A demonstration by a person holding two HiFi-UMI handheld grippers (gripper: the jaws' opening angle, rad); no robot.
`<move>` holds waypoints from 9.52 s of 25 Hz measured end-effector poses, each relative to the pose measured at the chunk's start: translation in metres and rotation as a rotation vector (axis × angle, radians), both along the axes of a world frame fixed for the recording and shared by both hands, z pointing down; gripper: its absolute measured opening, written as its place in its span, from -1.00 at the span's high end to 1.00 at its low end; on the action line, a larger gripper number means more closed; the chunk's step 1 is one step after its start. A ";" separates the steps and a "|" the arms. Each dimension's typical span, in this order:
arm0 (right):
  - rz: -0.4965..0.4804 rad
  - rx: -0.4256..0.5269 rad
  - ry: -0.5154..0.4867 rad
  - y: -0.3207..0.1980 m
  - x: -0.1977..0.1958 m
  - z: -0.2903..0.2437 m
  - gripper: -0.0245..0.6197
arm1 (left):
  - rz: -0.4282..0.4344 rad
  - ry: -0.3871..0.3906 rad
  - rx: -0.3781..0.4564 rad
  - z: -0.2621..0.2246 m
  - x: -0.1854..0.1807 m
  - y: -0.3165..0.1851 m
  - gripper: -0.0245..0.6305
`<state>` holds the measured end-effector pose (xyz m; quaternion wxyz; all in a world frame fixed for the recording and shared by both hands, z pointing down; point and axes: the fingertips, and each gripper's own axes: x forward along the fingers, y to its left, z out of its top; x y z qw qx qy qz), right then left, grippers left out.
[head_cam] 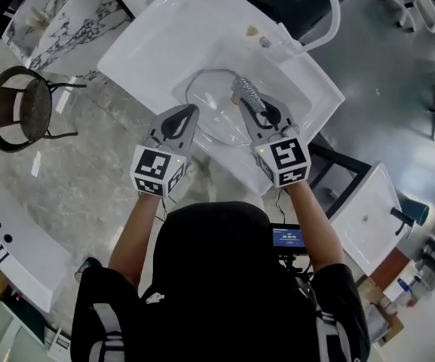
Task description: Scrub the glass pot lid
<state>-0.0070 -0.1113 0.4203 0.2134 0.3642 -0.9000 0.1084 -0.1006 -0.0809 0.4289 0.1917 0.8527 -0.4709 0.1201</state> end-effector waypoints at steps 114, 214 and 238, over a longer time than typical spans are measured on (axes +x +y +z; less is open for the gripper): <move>-0.624 -0.152 0.726 0.069 0.048 0.186 0.72 | 0.503 -0.296 -0.478 0.187 0.043 -0.003 -0.03; -0.646 -0.289 0.847 0.057 0.061 0.214 0.70 | 0.505 -0.288 -0.479 0.185 0.043 -0.004 -0.03; -0.676 -0.253 0.763 0.070 0.028 0.185 0.70 | 0.510 -0.287 -0.486 0.185 0.043 -0.002 -0.03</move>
